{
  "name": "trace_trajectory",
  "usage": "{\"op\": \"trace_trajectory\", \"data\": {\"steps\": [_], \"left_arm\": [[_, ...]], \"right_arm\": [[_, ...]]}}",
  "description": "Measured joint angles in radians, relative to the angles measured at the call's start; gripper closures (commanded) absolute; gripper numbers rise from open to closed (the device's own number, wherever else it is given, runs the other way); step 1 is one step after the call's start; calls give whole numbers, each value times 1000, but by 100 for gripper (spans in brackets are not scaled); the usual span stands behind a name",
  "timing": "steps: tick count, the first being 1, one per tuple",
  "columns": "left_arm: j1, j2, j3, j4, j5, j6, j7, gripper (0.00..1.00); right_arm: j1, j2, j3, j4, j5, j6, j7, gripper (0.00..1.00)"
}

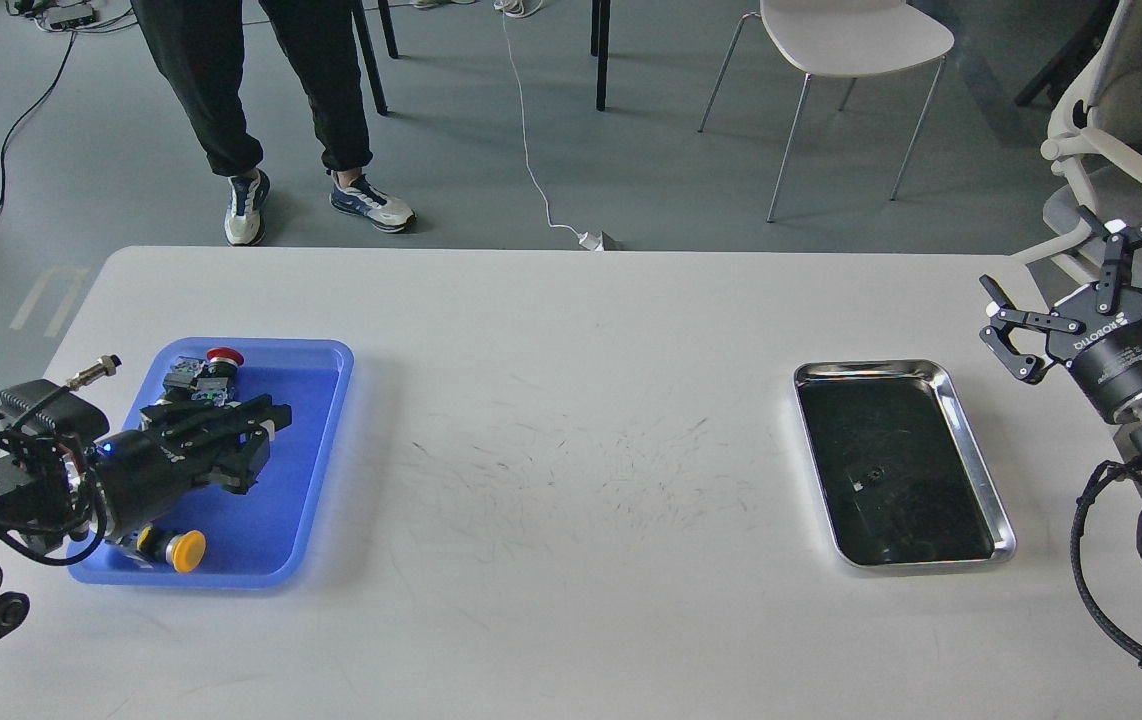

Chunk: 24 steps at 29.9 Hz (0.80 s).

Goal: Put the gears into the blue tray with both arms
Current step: 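Lower the gear into the blue tray, open the left gripper, lift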

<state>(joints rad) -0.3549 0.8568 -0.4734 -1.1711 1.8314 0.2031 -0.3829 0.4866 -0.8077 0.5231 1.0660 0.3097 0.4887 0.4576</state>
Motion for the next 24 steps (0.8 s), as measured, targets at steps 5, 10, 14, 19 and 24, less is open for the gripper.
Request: {"op": "trace_trajectory", "data": {"steps": [5, 10, 14, 19, 24], "left_arm": [[6, -72, 3, 122, -3, 11, -29, 89], [8, -116, 5, 204, -3, 20, -36, 86], [8, -130, 6, 228, -4, 22, -37, 74], [8, -130, 6, 231, -11, 22, -36, 56], [0, -127, 5, 231, -27, 22, -35, 37]], "right_arm": [[0, -2, 2, -3, 0, 0, 1, 3], [1, -2, 4, -4, 0, 0, 1, 3], [1, -2, 8, -4, 0, 0, 1, 3], [1, -2, 9, -4, 0, 0, 1, 3], [1, -2, 9, -4, 0, 0, 1, 3]]}}
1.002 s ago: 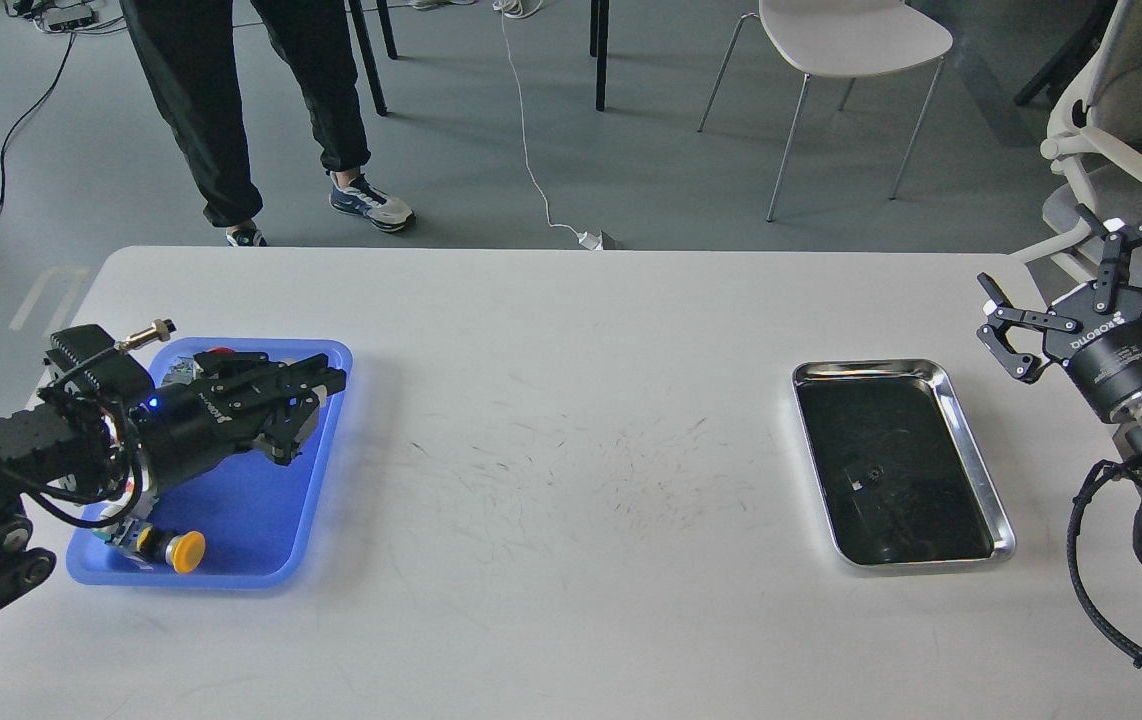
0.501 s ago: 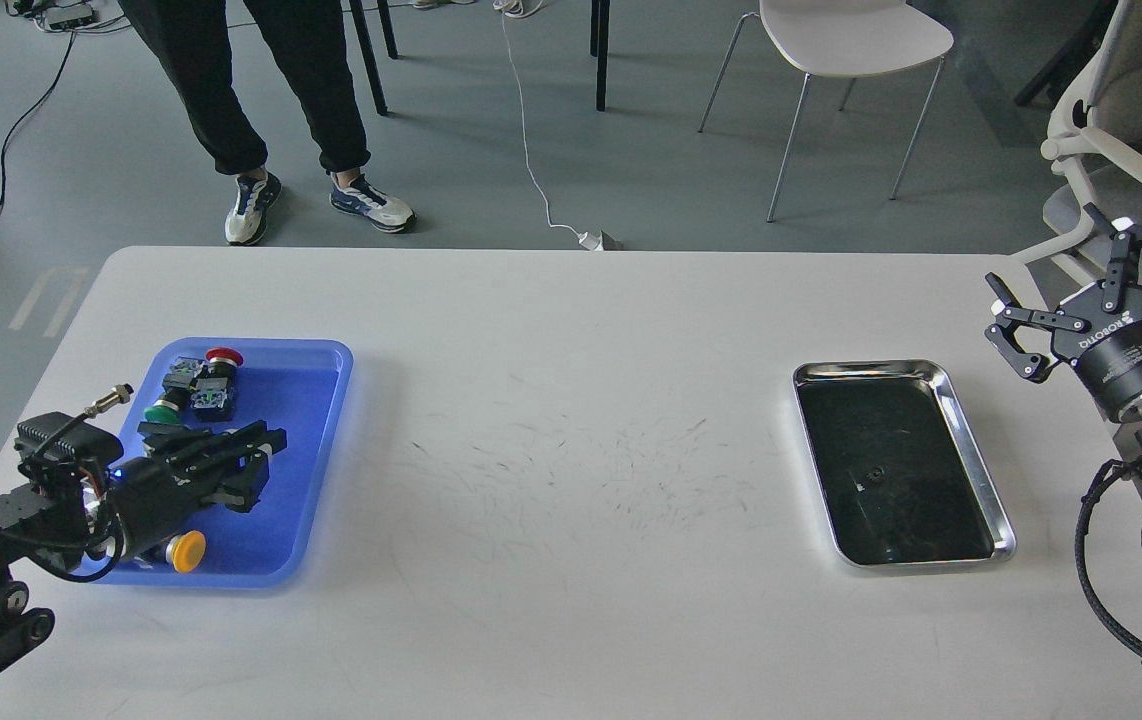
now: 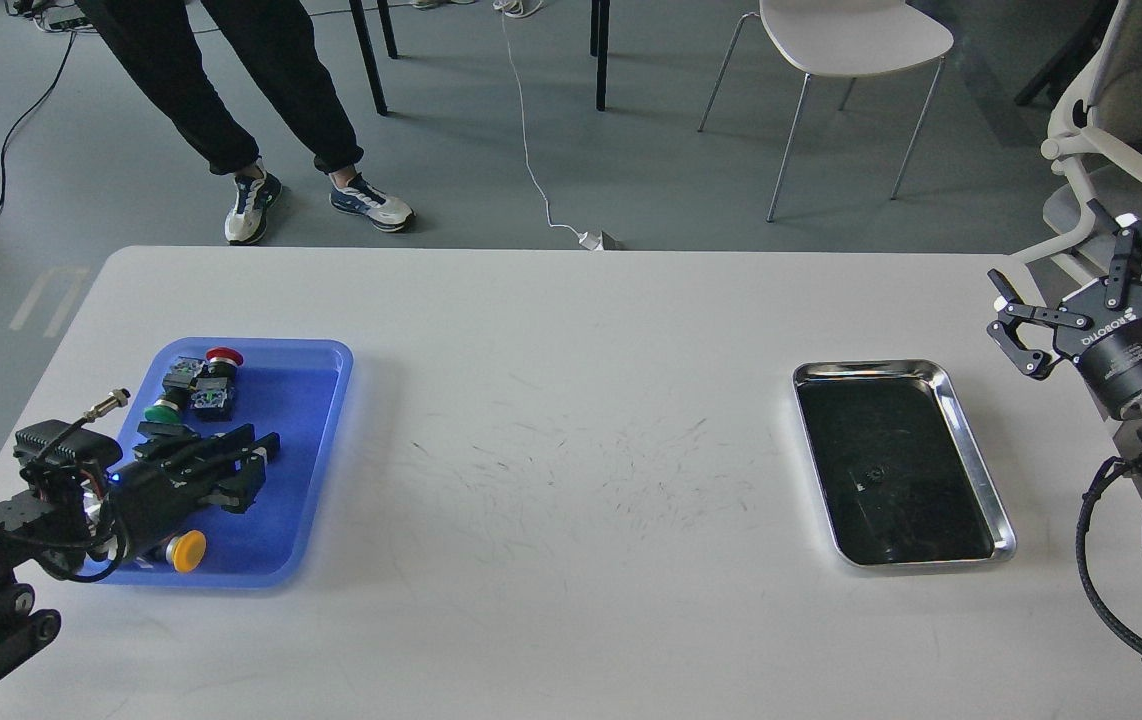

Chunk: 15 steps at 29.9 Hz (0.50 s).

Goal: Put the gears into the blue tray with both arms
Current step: 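Lower the gear into the blue tray, open the left gripper, lift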

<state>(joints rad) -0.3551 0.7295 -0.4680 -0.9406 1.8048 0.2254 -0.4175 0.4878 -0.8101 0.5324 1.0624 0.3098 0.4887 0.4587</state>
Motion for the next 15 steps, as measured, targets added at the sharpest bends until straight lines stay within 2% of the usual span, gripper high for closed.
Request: {"op": "trace_trajectory", "data": {"steps": [5, 10, 15], "left_arm": [[-11, 13, -7, -9, -2, 1, 0, 22], [-46, 71, -16, -76, -33, 13, 2, 15], [-125, 119, -18, -165, -126, 11, 8, 12]], "right_arm": [[0, 0, 3, 0, 0, 0, 0, 3], [0, 0, 16, 1, 0, 0, 0, 3], [2, -10, 29, 17, 0, 0, 0, 3]]}}
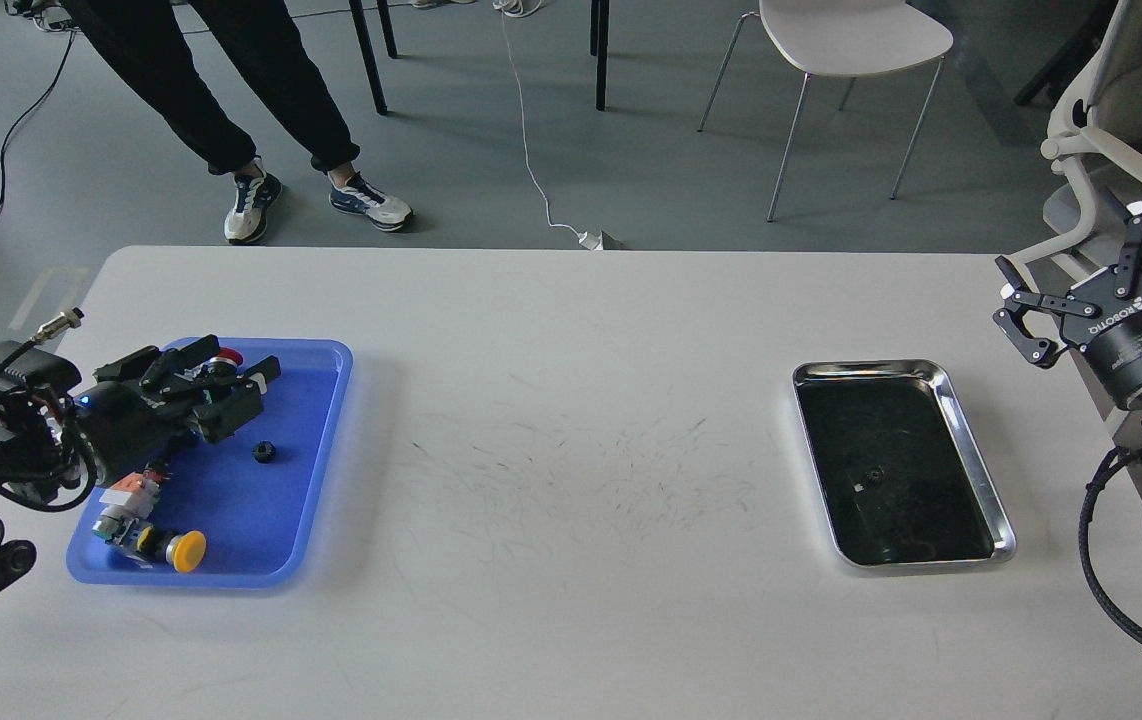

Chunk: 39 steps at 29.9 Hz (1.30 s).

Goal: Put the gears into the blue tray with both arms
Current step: 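Lower the gear into the blue tray, open the left gripper, lift, then reach the right gripper into the steel tray and grasp another black gear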

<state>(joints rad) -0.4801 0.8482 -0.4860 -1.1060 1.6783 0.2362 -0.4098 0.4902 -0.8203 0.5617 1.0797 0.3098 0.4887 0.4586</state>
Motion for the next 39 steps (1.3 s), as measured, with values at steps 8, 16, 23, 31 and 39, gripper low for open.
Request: {"op": "trace_trajectory", "data": {"steps": [8, 16, 23, 31, 39], "left_arm": [[-227, -81, 0, 19, -625, -97, 84, 7], [-353, -269, 0, 356, -1200, -316, 136, 5], [-367, -320, -13, 455, -1385, -401, 136, 3], [-368, -325, -33, 456, -1407, -411, 128, 3], [-366, -326, -33, 449, -1407, -407, 122, 3]], "right_arm": [[24, -82, -2, 85, -9, -4, -13, 3], [148, -161, -12, 224, -229, -105, -102, 3], [387, -275, -207, 428, -639, -146, -271, 3], [862, -337, -880, 563, -1103, -147, -411, 3], [941, -227, -1092, 508, -1269, -147, -437, 4]]}}
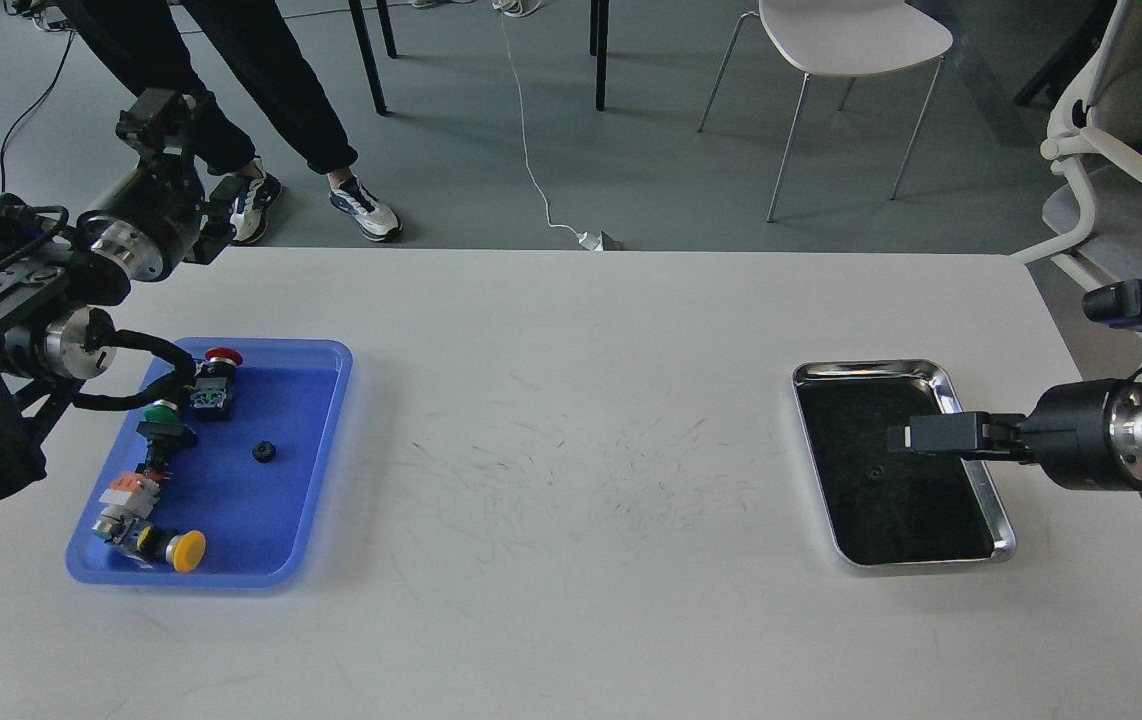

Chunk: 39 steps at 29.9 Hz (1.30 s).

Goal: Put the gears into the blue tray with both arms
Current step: 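Reach the right gripper into the steel tray and grasp another black gear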

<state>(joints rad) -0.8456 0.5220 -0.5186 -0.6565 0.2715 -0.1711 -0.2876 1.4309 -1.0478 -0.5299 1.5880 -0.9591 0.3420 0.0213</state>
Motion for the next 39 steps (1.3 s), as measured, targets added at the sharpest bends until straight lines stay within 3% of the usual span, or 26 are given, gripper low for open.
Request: {"op": "trace_trajectory", "data": {"steps": [13, 29, 33, 39], "left_arm": [[9, 9, 1, 0, 0, 2, -16, 3], [8, 15, 2, -36, 1, 6, -16, 3], [8, 15, 2, -37, 2, 7, -16, 3], [8, 19, 2, -37, 2, 6, -16, 3]], "right_arm": [[-38, 274, -96, -242, 3, -9, 0, 7], [-131, 424, -96, -388, 38, -81, 0, 13], [-131, 449, -98, -391, 72, -81, 2, 23], [-123, 467, -133, -394, 78, -79, 10, 47]]}}
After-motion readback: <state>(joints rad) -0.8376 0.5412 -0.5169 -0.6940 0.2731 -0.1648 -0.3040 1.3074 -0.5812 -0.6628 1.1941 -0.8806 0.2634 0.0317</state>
